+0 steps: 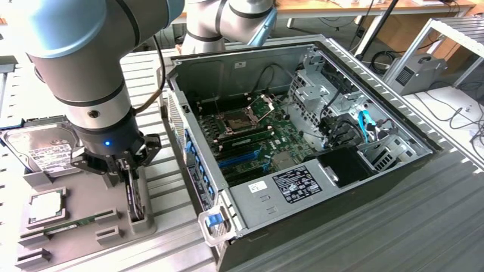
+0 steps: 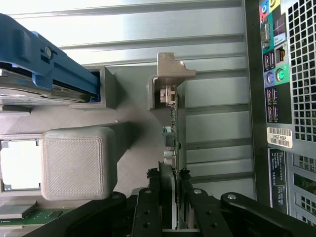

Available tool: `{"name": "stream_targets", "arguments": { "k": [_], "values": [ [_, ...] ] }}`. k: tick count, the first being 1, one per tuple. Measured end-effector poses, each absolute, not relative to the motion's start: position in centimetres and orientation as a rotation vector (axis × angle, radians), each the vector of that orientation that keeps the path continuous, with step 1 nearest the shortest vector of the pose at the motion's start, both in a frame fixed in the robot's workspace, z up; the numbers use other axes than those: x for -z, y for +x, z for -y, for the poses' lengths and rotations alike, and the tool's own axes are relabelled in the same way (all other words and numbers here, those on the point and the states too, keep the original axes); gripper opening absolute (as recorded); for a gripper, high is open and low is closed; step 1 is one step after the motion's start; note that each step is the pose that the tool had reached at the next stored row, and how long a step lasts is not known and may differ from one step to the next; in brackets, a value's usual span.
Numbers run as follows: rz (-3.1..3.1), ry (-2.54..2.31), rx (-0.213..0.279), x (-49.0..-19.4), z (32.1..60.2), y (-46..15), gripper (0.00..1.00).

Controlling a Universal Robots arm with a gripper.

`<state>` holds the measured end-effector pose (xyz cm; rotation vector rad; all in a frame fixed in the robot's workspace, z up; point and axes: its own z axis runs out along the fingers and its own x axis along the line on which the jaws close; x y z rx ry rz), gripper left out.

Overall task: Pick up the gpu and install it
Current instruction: 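Pick up the gpu and move the gpu toward the slot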

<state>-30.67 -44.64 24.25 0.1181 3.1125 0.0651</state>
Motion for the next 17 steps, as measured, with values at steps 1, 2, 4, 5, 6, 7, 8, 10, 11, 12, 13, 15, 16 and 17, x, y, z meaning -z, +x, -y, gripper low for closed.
{"name": "stream_targets", "arguments": {
  "k": [1,2,4,5,6,7,8,10,11,12,13,15,16,17],
  "values": [
    [-3.112,0.118,-0.065,-24.25,44.64,-30.67,0.27],
    [-3.112,0.118,-0.065,-24.25,44.64,-30.68,0.27],
    [-3.112,0.118,-0.065,-24.25,44.64,-30.68,0.27],
    [-3.112,0.118,-0.065,-24.25,44.64,-30.68,0.27],
    [-3.112,0.118,-0.065,-24.25,44.64,-30.67,0.27],
    [-3.112,0.118,-0.065,-24.25,44.64,-30.68,0.27],
    [-3.112,0.118,-0.066,-24.25,44.64,-30.67,0.27],
    [-3.112,0.118,-0.066,-24.28,44.64,-30.67,0.27],
    [-3.112,0.118,-0.065,-24.33,44.64,-30.68,0.27],
    [-3.112,0.118,-0.065,-24.37,44.64,-30.68,0.27],
    [-3.113,0.118,-0.065,-24.44,44.64,-30.68,0.27],
    [-3.112,0.118,-0.065,-24.57,44.64,-30.68,0.27],
    [-3.112,0.118,-0.065,-24.64,44.64,-30.68,0.27],
    [-3.112,0.118,-0.065,-24.75,44.64,-30.68,0.27]
  ]
}}
